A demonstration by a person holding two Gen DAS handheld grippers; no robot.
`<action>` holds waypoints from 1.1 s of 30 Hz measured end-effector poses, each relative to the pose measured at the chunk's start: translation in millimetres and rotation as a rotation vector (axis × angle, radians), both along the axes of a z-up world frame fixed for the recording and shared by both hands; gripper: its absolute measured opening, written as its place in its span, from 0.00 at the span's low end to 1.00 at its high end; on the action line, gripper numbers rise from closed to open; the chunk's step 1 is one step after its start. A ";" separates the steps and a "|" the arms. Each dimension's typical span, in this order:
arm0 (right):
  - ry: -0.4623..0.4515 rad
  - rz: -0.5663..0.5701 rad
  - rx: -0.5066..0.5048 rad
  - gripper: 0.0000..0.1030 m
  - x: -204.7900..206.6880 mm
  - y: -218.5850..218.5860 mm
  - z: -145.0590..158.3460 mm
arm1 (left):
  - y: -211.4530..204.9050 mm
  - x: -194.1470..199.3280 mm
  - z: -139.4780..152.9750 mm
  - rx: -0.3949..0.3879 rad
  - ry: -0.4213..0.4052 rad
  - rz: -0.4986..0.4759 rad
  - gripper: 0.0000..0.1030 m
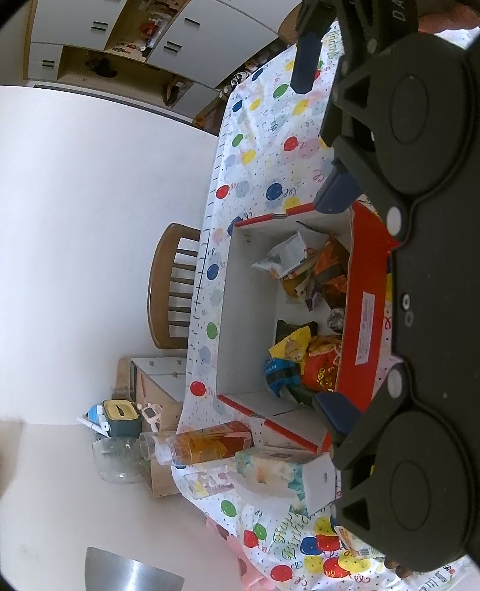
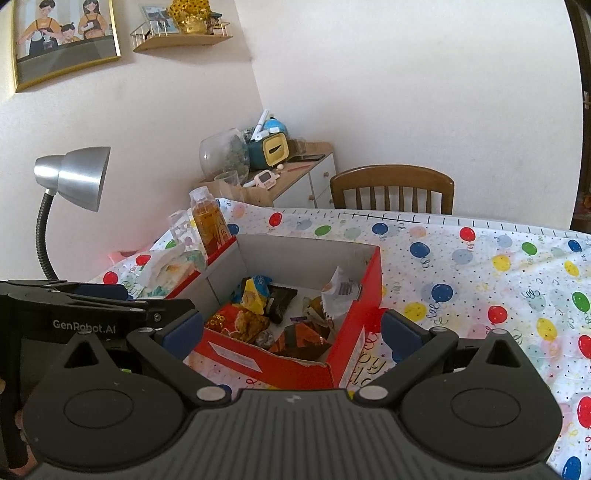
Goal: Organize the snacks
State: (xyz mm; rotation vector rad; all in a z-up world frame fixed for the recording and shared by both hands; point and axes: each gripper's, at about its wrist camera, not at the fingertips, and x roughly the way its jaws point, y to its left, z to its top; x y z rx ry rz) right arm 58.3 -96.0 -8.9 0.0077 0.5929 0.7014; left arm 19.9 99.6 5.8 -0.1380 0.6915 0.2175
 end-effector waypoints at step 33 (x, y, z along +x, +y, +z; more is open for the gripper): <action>0.040 -0.021 -0.015 1.00 8.9 1.8 -8.1 | 7.5 3.2 -3.9 -0.007 0.019 0.035 1.00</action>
